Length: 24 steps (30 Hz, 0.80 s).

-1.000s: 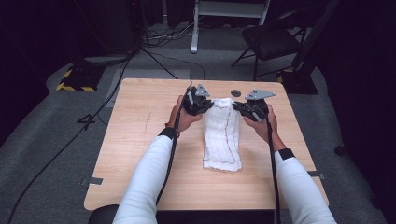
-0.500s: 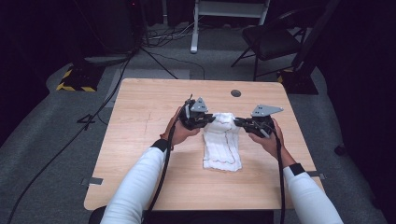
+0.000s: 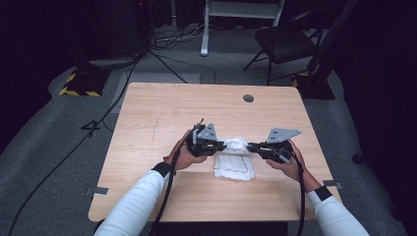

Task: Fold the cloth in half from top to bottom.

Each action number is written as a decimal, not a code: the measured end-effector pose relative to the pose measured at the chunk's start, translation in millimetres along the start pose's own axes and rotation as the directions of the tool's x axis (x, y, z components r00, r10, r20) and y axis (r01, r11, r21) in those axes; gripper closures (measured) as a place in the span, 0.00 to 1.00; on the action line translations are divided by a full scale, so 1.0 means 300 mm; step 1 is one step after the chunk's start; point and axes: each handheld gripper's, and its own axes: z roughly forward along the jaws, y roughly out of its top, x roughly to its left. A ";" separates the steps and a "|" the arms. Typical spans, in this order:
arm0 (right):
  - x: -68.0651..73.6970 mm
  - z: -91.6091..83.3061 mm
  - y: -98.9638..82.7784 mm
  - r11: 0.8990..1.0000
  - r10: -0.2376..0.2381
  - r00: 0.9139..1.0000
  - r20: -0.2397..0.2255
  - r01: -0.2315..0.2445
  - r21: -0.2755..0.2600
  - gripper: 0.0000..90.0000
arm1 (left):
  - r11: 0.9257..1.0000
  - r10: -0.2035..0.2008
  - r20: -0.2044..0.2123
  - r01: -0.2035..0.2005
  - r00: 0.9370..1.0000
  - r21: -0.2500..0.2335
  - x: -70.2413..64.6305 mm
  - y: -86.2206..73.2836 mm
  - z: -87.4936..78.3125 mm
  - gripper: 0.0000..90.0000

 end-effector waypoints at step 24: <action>0.123 0.023 -0.150 0.991 -0.004 0.996 -0.088 0.015 0.130 0.91 | 0.988 0.032 0.056 -0.040 0.998 0.152 -0.121 -0.133 0.048 0.90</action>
